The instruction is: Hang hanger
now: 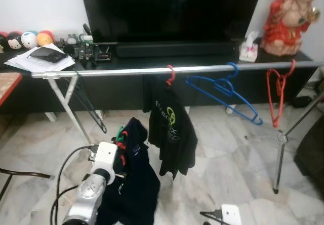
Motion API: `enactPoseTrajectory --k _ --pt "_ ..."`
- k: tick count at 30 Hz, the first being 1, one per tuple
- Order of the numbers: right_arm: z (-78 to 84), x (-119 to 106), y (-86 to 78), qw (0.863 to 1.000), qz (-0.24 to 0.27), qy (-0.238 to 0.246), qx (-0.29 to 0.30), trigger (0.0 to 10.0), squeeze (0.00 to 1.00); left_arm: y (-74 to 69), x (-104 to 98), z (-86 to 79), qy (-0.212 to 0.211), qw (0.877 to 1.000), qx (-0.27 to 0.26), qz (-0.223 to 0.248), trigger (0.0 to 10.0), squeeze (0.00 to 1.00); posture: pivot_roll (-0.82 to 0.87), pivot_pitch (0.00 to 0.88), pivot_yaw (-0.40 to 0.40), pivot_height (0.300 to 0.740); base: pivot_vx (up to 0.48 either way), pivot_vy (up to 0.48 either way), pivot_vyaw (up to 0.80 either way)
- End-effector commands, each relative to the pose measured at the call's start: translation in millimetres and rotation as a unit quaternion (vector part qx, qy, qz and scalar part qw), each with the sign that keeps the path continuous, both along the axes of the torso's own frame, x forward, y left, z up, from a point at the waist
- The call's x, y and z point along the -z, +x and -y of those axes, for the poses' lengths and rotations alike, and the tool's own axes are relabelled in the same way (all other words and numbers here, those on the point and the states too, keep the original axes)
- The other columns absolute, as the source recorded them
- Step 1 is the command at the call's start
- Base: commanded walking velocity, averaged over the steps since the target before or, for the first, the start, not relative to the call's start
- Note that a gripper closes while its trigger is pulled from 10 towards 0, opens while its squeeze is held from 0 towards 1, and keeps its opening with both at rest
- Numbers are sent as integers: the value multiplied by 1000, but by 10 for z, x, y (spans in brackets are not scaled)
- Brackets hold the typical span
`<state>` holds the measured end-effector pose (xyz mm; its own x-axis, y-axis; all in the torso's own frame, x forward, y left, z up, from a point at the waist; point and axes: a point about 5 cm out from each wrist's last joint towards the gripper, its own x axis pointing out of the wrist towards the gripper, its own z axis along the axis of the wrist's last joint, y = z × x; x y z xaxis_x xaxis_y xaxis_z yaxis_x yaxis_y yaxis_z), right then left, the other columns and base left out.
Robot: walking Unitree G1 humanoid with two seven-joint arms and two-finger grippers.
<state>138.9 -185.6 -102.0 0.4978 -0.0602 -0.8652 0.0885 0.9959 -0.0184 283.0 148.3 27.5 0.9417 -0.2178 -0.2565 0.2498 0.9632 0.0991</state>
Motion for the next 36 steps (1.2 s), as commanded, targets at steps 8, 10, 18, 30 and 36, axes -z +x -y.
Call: enactPoseTrajectory --k 8,10,18,30,36 --pt "-45 -27 76 1000 19 19 0 10000 0 21 -1 -175 38 999 -35 -4 10000 0 -130 0 -14 740 0 -266 359" --pt "54 -29 41 1000 20 17 3 10000 0 29 1 -176 48 998 -40 -3 10000 0 -132 0 -17 740 0 0 0" --pt "393 -55 -67 1000 13 8 17 10000 0 36 -26 -169 33 998 -58 13 10000 0 -132 0 -20 740 0 0 0" --pt "398 -77 5 1000 13 8 10 10000 0 66 -99 -209 23 997 -69 32 10000 0 -131 0 -22 740 69 0 0" --pt "159 -50 72 1000 10 17 -4 10000 0 54 -81 -191 27 997 -61 30 10000 0 -129 0 -22 740 303 0 0"
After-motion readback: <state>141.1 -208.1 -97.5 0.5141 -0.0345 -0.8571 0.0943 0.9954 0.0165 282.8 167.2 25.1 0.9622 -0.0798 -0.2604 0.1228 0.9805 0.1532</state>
